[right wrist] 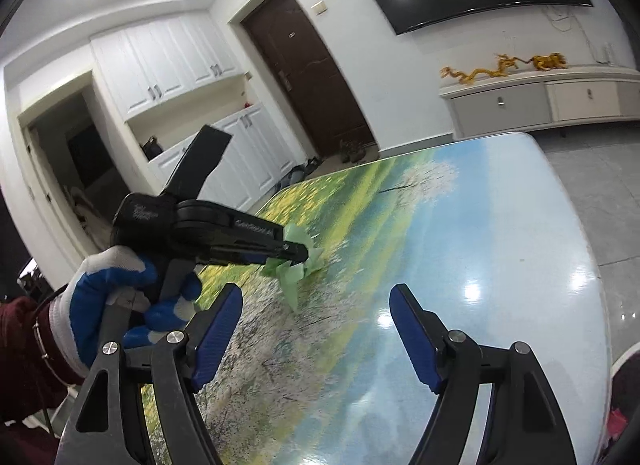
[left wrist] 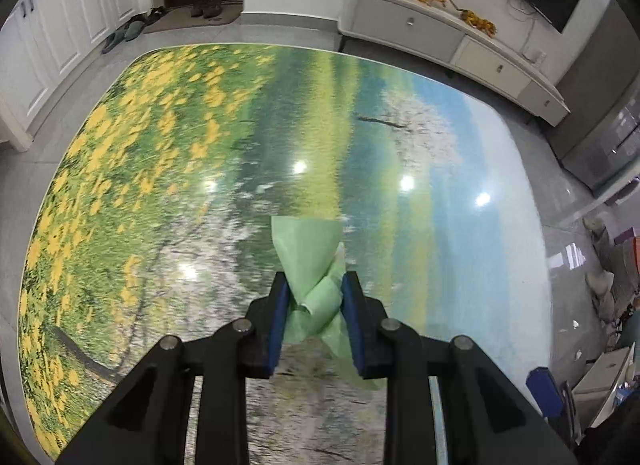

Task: Collect trash
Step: 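Carry the green plastic bag over the bin and open the left tool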

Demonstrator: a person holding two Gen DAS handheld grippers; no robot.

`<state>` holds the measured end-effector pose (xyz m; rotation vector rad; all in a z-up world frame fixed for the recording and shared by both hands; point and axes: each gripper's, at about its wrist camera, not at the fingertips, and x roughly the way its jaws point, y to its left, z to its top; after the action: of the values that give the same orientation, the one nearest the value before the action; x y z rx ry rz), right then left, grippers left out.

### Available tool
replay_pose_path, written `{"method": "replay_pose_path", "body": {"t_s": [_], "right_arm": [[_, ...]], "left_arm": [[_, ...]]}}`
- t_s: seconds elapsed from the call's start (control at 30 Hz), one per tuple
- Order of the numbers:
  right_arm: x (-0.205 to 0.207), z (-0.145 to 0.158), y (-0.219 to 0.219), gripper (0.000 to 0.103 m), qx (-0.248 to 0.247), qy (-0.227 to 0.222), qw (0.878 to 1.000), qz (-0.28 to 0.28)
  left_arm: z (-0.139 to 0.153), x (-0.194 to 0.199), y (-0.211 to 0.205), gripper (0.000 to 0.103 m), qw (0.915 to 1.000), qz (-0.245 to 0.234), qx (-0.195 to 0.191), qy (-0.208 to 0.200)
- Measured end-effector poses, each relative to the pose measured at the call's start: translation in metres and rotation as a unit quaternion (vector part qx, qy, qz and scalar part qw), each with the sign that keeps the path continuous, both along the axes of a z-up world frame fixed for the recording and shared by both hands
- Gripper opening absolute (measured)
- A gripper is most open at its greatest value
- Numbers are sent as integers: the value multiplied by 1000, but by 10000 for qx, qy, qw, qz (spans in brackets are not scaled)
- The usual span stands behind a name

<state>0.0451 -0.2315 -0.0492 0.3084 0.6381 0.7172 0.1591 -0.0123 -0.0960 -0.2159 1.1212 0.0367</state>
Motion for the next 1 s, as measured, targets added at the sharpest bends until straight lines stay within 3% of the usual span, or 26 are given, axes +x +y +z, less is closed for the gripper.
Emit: {"method": "replay_pose_path", "body": {"t_s": [0.33, 0.43, 0.53, 0.7, 0.83, 0.93, 1.0], "right_arm": [[-14, 3, -55, 75, 161, 140, 9949, -981], [-22, 3, -85, 75, 100, 250, 9891, -1448], [-35, 1, -125, 75, 21, 403, 9784, -2028], [-68, -12, -197, 75, -264, 850, 9453, -3137], [-100, -30, -249, 75, -472, 1334, 9088, -3926], [-128, -42, -277, 75, -636, 1665, 8811, -4380], [-142, -48, -289, 75, -735, 1872, 8644, -4609]], "left_arm": [[12, 3, -70, 25, 9945, -932, -437, -193], [21, 2, -107, 25, 9874, -1444, -572, -299], [28, 2, -154, 25, 9734, -2116, -787, -397], [20, 0, -248, 26, 9403, -3169, -1208, -297], [0, -8, -327, 29, 9130, -3921, -1119, -105], [-16, -9, -368, 35, 9006, -4233, -991, 0], [-28, -9, -392, 44, 8956, -4359, -893, 56]]}}
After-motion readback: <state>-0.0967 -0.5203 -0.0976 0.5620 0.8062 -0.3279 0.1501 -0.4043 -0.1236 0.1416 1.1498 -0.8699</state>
